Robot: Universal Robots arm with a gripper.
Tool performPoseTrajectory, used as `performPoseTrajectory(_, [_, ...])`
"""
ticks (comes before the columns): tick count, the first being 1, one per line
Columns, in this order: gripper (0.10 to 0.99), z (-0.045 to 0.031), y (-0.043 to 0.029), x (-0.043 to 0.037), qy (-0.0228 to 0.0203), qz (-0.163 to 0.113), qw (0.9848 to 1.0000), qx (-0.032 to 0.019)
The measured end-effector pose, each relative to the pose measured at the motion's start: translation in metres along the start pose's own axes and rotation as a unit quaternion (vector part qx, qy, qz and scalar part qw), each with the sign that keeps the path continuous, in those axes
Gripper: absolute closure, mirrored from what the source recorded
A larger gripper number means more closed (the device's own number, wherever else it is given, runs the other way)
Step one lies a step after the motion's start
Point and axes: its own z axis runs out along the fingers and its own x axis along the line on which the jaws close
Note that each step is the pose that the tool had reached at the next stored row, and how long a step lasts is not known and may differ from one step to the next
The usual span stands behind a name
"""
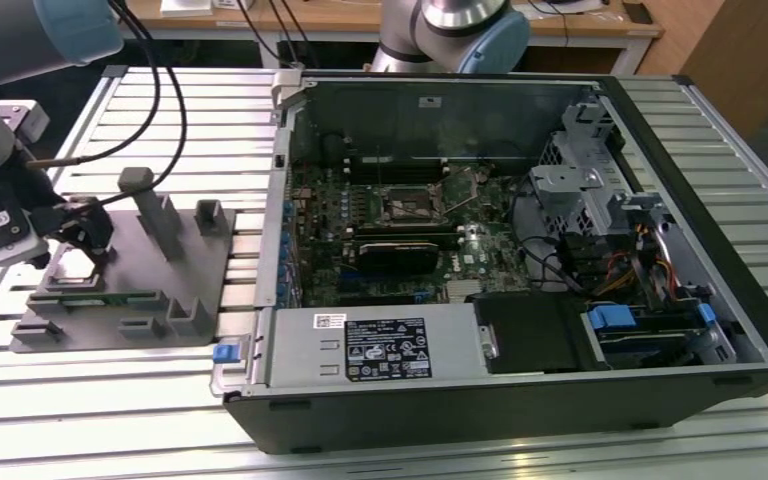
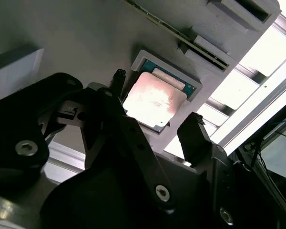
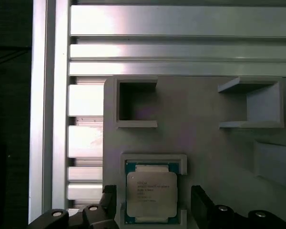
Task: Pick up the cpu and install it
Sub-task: 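Pick up the cpu and move it towards the insertion slot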
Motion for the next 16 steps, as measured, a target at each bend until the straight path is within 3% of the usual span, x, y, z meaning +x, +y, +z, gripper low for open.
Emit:
performPoseTrajectory(1, [0.322, 0.0004, 0.0000, 0.0000, 0.0000, 0.000, 1.0000, 0.0000])
performPoseTrajectory(2, [0.392, 0.0008, 0.0000, 0.0000, 0.0000, 0.000, 1.0000, 0.0000])
performPoseTrajectory(14, [0.404, 0.0088, -0.0004, 0.0002, 0.0002, 0.000, 1.0000, 0.0001])
performPoseTrajectory(15, [0.475, 0.0089, -0.0004, 0.0002, 0.0001, 0.000, 1.0000, 0.0001])
performPoseTrajectory(16, [0.475, 0.0089, -0.0004, 0.0002, 0.0001, 0.000, 1.0000, 0.0000])
